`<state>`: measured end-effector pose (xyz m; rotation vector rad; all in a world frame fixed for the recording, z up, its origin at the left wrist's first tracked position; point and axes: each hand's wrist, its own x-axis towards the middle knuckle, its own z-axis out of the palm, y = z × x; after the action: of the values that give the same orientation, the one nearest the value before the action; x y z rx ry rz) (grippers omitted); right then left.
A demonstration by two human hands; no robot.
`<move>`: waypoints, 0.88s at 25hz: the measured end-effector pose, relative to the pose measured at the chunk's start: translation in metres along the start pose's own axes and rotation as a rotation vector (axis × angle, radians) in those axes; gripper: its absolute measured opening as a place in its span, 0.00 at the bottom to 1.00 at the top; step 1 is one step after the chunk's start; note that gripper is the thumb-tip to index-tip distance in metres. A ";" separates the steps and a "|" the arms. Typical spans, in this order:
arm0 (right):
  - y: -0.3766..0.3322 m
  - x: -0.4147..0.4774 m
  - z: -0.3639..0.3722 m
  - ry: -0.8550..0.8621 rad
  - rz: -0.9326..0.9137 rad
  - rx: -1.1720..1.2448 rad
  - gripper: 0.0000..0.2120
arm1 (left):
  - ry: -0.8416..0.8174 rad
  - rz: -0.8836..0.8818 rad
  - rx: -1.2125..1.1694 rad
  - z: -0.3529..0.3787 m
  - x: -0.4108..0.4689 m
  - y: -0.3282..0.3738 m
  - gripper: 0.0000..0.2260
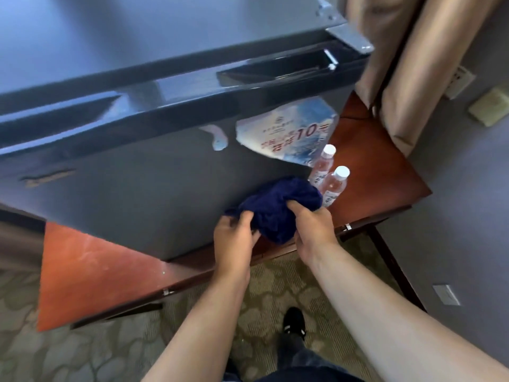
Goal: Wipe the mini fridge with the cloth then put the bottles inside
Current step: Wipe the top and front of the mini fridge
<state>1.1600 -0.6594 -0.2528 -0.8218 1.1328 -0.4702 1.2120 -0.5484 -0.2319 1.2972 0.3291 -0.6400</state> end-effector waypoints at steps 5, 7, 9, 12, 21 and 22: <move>-0.033 0.031 -0.034 0.043 -0.067 -0.024 0.16 | -0.088 -0.013 0.018 0.052 -0.006 -0.009 0.07; -0.039 0.039 -0.039 0.035 -0.058 -0.054 0.17 | -0.113 -0.026 0.032 0.061 -0.006 -0.010 0.06; -0.039 0.042 -0.039 0.033 -0.045 -0.062 0.14 | -0.125 -0.044 0.056 0.061 -0.005 -0.010 0.05; -0.024 0.030 -0.026 0.071 -0.053 -0.044 0.05 | -0.152 -0.069 0.100 0.040 -0.005 -0.005 0.09; 0.062 -0.087 0.092 0.009 -0.035 -0.066 0.06 | -0.134 0.111 0.269 -0.129 -0.022 0.069 0.08; 0.067 -0.100 0.104 0.019 -0.053 -0.069 0.05 | -0.156 0.184 0.312 -0.146 -0.026 0.080 0.08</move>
<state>1.2136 -0.5129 -0.2249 -0.9108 1.1520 -0.4854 1.2582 -0.3917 -0.1917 1.5435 -0.0213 -0.6475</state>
